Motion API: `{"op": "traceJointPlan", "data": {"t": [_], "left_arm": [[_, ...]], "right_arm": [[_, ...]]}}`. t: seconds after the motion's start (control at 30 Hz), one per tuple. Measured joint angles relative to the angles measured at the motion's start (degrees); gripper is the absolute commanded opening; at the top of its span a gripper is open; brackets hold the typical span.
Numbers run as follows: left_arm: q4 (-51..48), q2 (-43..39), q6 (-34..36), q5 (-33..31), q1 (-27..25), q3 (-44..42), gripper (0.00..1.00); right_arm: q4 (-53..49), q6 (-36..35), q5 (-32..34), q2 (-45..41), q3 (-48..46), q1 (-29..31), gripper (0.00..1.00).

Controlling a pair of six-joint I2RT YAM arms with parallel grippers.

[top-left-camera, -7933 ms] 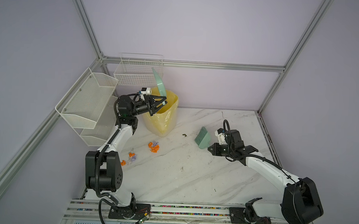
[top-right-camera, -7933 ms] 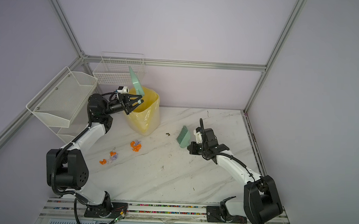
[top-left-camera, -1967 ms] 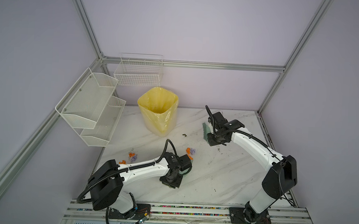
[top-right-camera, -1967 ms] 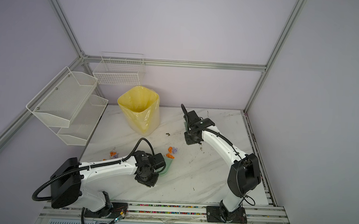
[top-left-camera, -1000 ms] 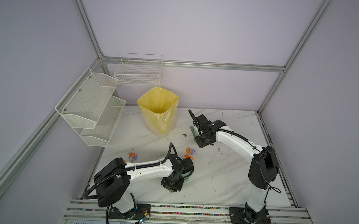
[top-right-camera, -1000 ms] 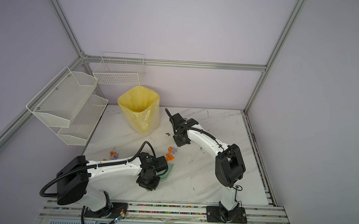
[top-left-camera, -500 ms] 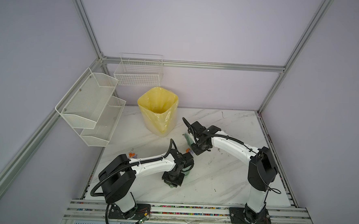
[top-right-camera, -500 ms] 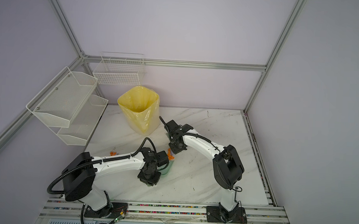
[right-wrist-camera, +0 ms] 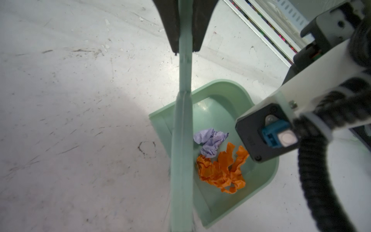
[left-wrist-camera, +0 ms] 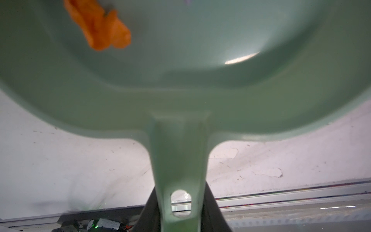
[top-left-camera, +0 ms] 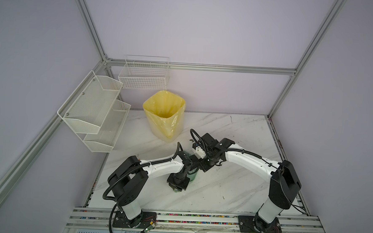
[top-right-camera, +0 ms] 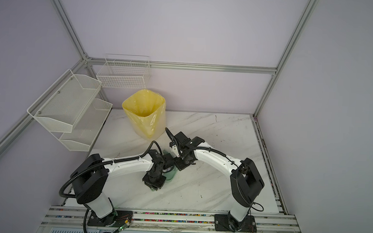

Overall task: Sweep away the paper scraps from the table
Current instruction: 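Sweep the orange and purple scraps into the dustpan with the right gripper's brush, then draw the brush back away from the dustpan with the right gripper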

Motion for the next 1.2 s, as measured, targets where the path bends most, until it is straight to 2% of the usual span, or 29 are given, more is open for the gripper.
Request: {"op": "traceJointPlan", "data": {"t": [0.27, 0.6, 1.2], "left_arm": [[0.8, 0.1, 1.2, -1.0, 0.8, 0.1, 0.0], [2.2, -0.1, 1.1, -2.6, 0.8, 0.1, 0.0], [5.1, -2.3, -0.2, -5.1, 0.8, 0.1, 0.0]], "right_arm": [[0.1, 1.6, -4.4, -6.4, -3.8, -0.5, 0.0], [1.0, 4.0, -6.0, -9.2, -3.8, -12.0, 0.0], [8.5, 8.3, -8.2, -6.5, -2.9, -13.6, 0.0]]}}
